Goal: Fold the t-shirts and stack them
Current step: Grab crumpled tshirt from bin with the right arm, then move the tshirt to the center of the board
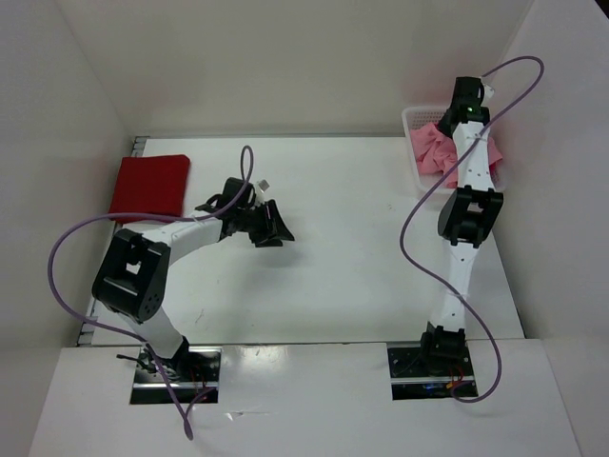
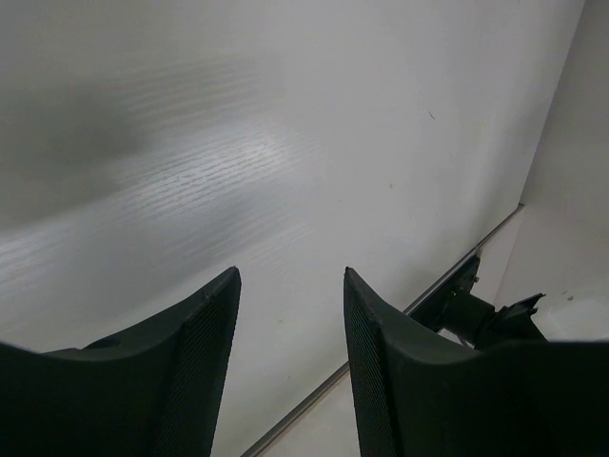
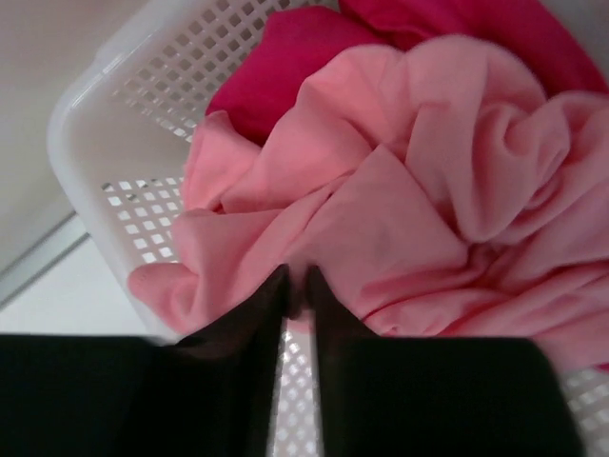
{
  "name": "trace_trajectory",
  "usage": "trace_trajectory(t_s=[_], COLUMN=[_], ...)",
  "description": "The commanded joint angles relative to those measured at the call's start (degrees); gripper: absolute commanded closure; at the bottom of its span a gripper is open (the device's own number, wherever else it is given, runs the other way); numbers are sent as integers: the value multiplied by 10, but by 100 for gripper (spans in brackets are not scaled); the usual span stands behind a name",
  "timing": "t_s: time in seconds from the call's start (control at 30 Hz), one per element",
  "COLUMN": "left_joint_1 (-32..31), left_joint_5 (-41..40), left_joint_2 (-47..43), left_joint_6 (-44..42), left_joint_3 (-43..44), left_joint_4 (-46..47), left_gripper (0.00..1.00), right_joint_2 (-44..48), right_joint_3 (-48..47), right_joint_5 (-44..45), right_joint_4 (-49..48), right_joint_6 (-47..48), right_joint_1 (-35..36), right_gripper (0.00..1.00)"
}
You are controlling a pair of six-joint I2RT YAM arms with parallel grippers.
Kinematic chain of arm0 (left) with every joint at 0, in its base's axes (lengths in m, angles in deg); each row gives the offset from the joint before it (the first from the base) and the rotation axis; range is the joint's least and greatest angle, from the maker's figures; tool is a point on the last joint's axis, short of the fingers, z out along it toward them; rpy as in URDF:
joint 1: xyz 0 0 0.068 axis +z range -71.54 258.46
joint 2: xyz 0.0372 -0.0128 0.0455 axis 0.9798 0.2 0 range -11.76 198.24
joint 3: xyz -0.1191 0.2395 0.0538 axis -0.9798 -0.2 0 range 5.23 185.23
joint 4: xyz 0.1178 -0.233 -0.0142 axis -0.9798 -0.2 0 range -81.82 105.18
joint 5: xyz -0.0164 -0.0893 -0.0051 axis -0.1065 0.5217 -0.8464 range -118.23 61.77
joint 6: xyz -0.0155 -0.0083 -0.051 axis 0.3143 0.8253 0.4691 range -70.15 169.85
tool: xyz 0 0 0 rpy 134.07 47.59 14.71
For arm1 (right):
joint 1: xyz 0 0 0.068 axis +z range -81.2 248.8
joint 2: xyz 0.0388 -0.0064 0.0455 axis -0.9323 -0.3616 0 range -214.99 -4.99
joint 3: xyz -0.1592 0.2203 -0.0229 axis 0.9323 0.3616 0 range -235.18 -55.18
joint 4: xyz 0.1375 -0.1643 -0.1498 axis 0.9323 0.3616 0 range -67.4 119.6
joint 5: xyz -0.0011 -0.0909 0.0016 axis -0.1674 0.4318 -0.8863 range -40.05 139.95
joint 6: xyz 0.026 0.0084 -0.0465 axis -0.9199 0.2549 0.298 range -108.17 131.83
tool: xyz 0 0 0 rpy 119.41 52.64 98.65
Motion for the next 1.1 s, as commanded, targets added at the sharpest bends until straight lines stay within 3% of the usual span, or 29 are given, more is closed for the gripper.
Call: trace_trajectory(t_s=[0.0,0.1,0.2,0.27,0.43,0.53,0.57,0.67,0.83,0.93,1.03,1.07], left_joint_1=[-5,-5,-5,1,21,54,75,95,135,178,238,253], left_joint_5=[15,15,15,15,33,33,33,45,40,40,60,60], left_joint_2=[3,3,10,10,15,15,15,10,16,2,-20,-20], left_joint_6=[-2,-2,-2,-2,3,16,42,74,79,100,117,123], left_joint_3=[26,37,59,76,106,121,121,132,162,128,87,79], left_joint_4=[12,12,6,6,6,1,11,42,29,36,51,51], left_gripper=[45,45,45,45,45,45,45,44,42,41,41,41], right_joint_2=[-6,23,95,147,422,483,495,523,464,426,431,450], right_joint_3=[-52,-72,-70,-31,228,249,249,261,79,-6,46,126], right_joint_5=[13,-2,-40,-75,-181,-323,-391,-456,-568,-602,-617,-628], right_joint_4=[31,46,46,38,-129,-126,-131,-203,-222,-222,-240,-272], right_joint_6=[3,-8,-13,-18,-53,-90,-103,-150,-181,-186,-186,-186], right_joint_1=[9,9,9,9,9,22,31,107,259,278,263,248], right_gripper=[88,100,100,100,100,100,100,100,100,100,100,100])
